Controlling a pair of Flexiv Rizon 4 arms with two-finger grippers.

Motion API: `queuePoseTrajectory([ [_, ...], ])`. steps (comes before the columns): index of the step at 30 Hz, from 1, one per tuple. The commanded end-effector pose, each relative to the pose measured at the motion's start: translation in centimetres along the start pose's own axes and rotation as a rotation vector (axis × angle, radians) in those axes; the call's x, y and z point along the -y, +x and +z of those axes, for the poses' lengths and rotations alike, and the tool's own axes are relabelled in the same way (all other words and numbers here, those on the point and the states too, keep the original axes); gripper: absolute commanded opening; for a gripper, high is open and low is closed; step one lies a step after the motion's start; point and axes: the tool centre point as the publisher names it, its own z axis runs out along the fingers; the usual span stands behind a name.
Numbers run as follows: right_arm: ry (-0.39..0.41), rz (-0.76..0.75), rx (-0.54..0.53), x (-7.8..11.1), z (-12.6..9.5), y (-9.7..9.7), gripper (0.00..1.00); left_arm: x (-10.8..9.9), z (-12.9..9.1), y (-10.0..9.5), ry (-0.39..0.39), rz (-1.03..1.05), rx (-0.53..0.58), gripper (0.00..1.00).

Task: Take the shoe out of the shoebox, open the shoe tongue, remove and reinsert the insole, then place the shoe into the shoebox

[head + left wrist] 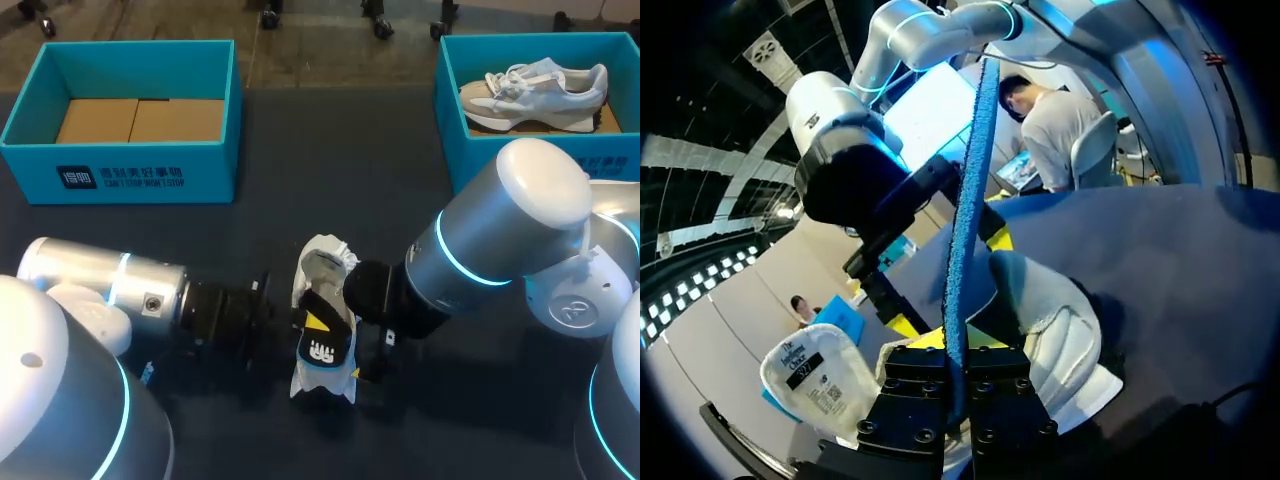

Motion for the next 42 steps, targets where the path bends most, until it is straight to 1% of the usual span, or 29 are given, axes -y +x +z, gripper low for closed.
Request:
queuePoseTrajectory([
  [1, -0.002, 0.0, 0.001, 0.0, 0.2, 0.1, 1.0, -0.1, 0.9, 0.1, -0.022, -0.004, 0.006, 0.0],
  [6, -0.002, 0.0, 0.001, 0.0, 0.2, 0.1, 1.0, 0.1, 0.6, 0.1, -0.014, -0.014, 0.013, 0.0],
  [7, -0.002, 0.0, 0.001, 0.0, 0.2, 0.1, 1.0, 0.3, 0.5, 0.1, -0.009, -0.016, 0.016, 0.29],
  [8, -0.002, 0.0, 0.001, 0.0, 0.2, 0.1, 1.0, 0.5, 0.3, 0.1, -0.006, -0.015, 0.016, 0.48],
  [12, -0.002, 0.0, 0.001, 0.0, 0.2, 0.1, 1.0, 1.8, -0.3, 0.1, 0.002, 0.001, 0.028, 0.47],
  [14, -0.002, 0.0, 0.001, 0.0, 0.2, 0.1, 1.0, 2.3, -0.5, -0.1, -0.003, 0.024, 0.037, 0.48],
  [19, -0.002, 0.0, 0.001, 0.0, 0.2, 0.1, 1.0, 3.6, -0.5, -0.5, 0.013, 0.044, 0.045, 0.46],
  [21, -0.002, 0.0, 0.001, 0.0, 0.2, 0.1, 1.0, 4.1, -0.4, -0.5, 0.013, 0.053, 0.044, 0.41],
  [22, -0.002, 0.0, 0.001, 0.0, 0.2, 0.1, 1.0, 4.1, -0.4, -0.5, 0.013, 0.056, 0.044, 0.33],
  [24, -0.002, 0.0, 0.001, 0.0, 0.2, 0.1, 1.0, 4.3, -0.4, -0.5, 0.014, 0.062, 0.04, 0.22],
  [25, -0.002, 0.0, 0.001, 0.0, 0.2, 0.1, 1.0, 4.4, -0.3, -0.5, 0.013, 0.066, 0.035, 0.14],
  [26, -0.002, 0.0, 0.001, 0.0, 0.2, 0.1, 1.0, 4.3, -0.3, -0.5, 0.012, 0.071, 0.03, 0.0],
  [30, -0.002, 0.0, 0.001, 0.0, 0.2, 0.1, 1.0, 3.8, -0.1, -0.3, 0.013, 0.077, 0.019, 0.0],
  [38, -0.002, 0.0, 0.001, 0.0, 0.2, 0.1, 1.0, 1.4, 0.3, -0.1, 0.015, 0.095, 0.0, 0.0],
  [41, -0.002, 0.0, 0.001, 0.0, 0.2, 0.1, 1.0, 0.6, 0.6, -0.2, 0.004, 0.091, 0.007, 0.0],
  [42, -0.002, 0.0, 0.001, 0.0, 0.2, 0.1, 1.0, 0.2, 0.7, -0.3, -0.013, 0.099, 0.008, 0.0],
])
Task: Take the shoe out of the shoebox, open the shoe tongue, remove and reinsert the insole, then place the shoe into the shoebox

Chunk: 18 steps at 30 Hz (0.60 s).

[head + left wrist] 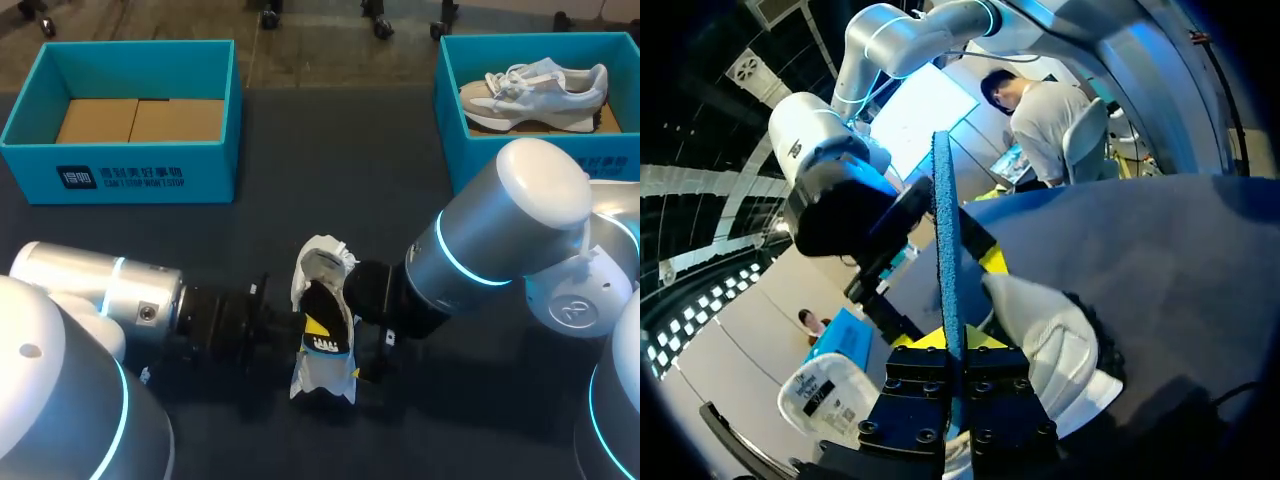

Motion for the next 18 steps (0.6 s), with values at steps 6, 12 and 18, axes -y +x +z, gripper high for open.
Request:
queuePoseTrajectory([
  [6, -0.002, 0.0, 0.001, 0.0, 0.2, 0.1, 1.0, -2.2, 1.4, -0.4, -0.048, 0.009, 0.0, 0.0],
  [12, -0.002, 0.0, 0.001, 0.0, 0.2, 0.1, 1.0, -1.4, 0.9, -0.2, -0.027, 0.012, 0.012, 0.0],
  [18, -0.002, 0.0, 0.001, 0.0, 0.2, 0.1, 1.0, -0.1, 0.1, -0.5, -0.005, 0.03, 0.043, 0.33],
])
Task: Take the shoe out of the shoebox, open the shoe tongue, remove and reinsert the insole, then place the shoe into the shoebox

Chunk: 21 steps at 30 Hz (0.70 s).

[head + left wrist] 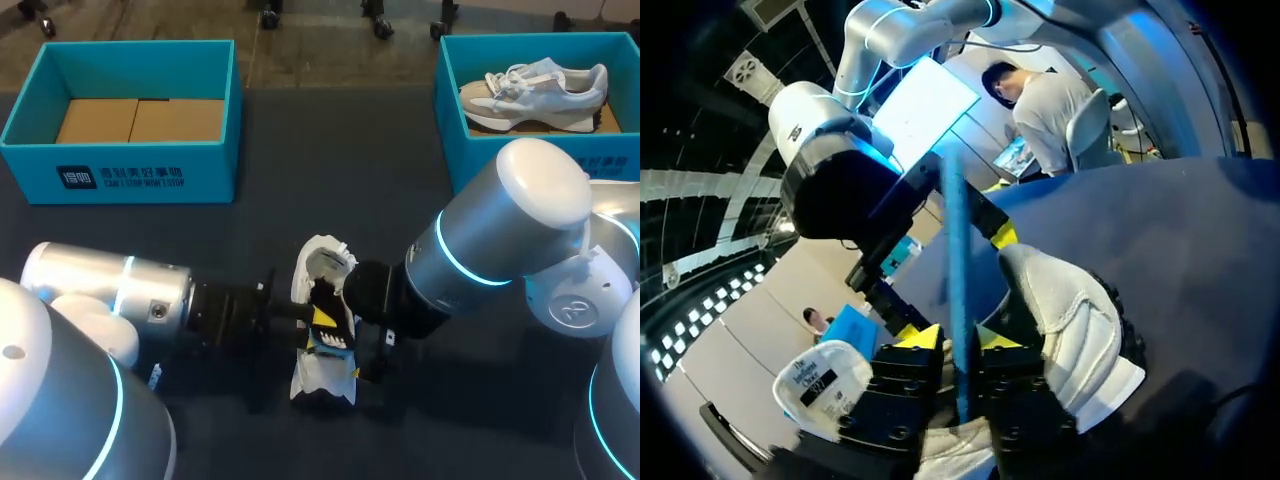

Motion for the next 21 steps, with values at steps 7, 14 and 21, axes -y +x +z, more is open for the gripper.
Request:
queuePoseTrajectory([
  [7, -0.002, 0.0, 0.001, 0.0, 0.2, 0.1, 1.0, 2.2, -1.2, -0.3, 0.02, 0.051, 0.04, 0.13],
  [14, -0.002, 0.0, 0.001, 0.0, 0.2, 0.1, 1.0, 2.3, -0.4, -0.2, 0.042, 0.062, 0.02, 0.0],
  [21, -0.002, 0.0, 0.001, 0.0, 0.2, 0.1, 1.0, 0.8, 0.3, 0.0, 0.067, 0.113, 0.013, 0.0],
])
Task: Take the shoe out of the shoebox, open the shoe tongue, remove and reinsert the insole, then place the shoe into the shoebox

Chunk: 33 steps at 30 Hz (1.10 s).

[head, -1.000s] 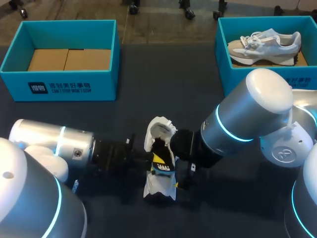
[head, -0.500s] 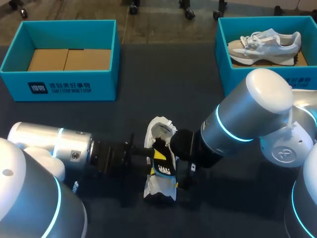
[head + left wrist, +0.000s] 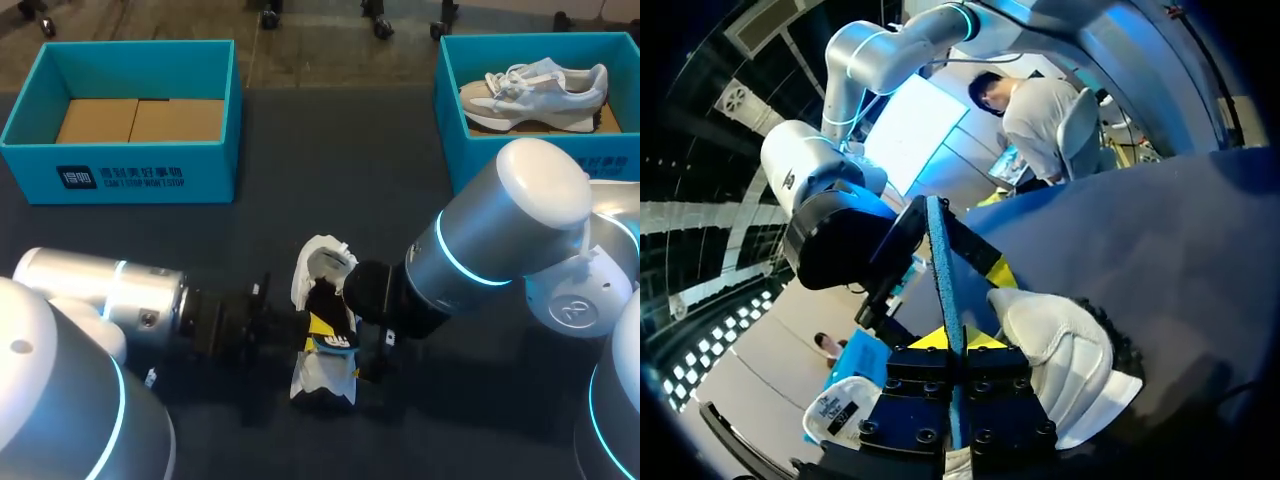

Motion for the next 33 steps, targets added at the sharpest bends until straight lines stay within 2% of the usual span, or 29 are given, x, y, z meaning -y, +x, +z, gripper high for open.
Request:
queuePoseTrajectory([
  [1, -0.002, 0.0, 0.001, 0.0, 0.2, 0.1, 1.0, -1.9, 0.7, 0.3, 0.02, 0.022, 0.001, 0.0],
  [6, -0.002, 0.0, 0.001, 0.0, 0.2, 0.1, 1.0, -3.6, 0.7, 0.6, -0.016, 0.034, 0.002, 0.0],
  [12, -0.002, 0.0, 0.001, 0.0, 0.2, 0.1, 1.0, -4.3, 0.6, 0.6, -0.043, 0.025, 0.009, 0.0],
  [16, -0.002, 0.0, 0.001, 0.0, 0.2, 0.1, 1.0, -3.6, 0.3, 0.5, -0.034, 0.016, 0.014, 0.02],
  [17, -0.002, 0.0, 0.001, 0.0, 0.2, 0.1, 1.0, -3.4, 0.2, 0.5, -0.031, 0.013, 0.015, 0.2],
  [23, -0.002, 0.0, 0.001, 0.0, 0.2, 0.1, 1.0, -2.2, 0.1, 0.2, -0.014, 0.002, 0.021, 0.33],
  [33, -0.002, 0.0, 0.001, 0.0, 0.2, 0.1, 1.0, -0.8, 1.3, -0.6, 0.004, 0.019, 0.01, 0.29],
])
